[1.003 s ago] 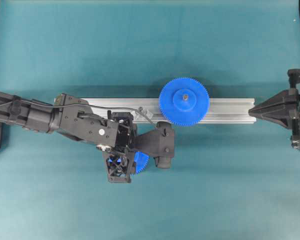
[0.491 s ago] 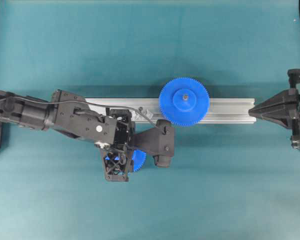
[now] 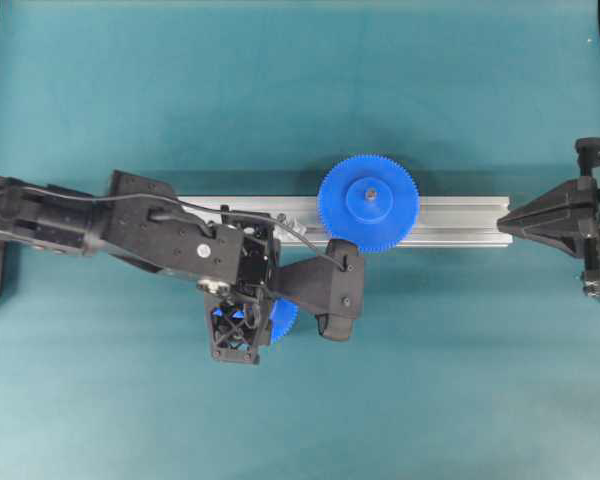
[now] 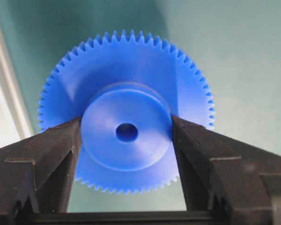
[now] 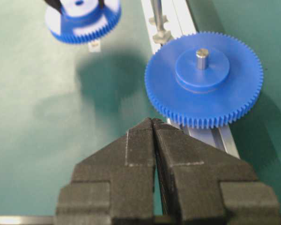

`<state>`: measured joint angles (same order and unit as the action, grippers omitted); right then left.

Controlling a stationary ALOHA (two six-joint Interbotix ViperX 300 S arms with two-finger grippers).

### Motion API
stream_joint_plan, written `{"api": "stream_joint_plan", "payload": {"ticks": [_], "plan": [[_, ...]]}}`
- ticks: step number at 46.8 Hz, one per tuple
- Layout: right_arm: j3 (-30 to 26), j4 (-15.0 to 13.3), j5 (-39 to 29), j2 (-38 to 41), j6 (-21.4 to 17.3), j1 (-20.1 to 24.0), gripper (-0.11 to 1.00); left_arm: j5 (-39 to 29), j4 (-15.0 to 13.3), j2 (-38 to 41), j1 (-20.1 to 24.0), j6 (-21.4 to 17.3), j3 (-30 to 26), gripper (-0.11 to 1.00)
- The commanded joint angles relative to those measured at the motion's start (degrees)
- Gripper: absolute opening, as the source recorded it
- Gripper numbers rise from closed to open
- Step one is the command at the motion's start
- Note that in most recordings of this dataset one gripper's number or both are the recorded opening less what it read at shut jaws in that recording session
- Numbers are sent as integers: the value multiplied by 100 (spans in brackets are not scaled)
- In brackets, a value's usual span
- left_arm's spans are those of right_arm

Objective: Find the location of the shaft and insert the small gear.
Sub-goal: 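Lift the small blue gear off the table with the left gripper, then carry the gear over the rail toward the empty steel shaft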

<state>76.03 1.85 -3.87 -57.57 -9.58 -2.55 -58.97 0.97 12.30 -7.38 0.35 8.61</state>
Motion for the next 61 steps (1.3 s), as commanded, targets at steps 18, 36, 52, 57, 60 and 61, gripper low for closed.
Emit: {"api": "stream_joint_plan", "payload": {"ticks": [18,36,52,57,60,61], "plan": [[-62,-9,44,35,-62,-18,4,-167,26,-501,0,-70,-369,63],[-70,-9,44,35,-62,-18,4,-466,35,-747,167,-132,-606,63],[-70,-9,44,0,-62,-18,4,-932,26,-791,316,-510,-1002,63],[-70,-9,35,-26,-62,-18,4,-967,35,-800,378,-563,-1143,63],[-62,-9,35,-44,-62,-18,4,-967,35,-800,404,-598,-1204,63],[-70,-9,26,-53,-62,-18,4,-976,35,-800,413,-615,-1230,63]]}}
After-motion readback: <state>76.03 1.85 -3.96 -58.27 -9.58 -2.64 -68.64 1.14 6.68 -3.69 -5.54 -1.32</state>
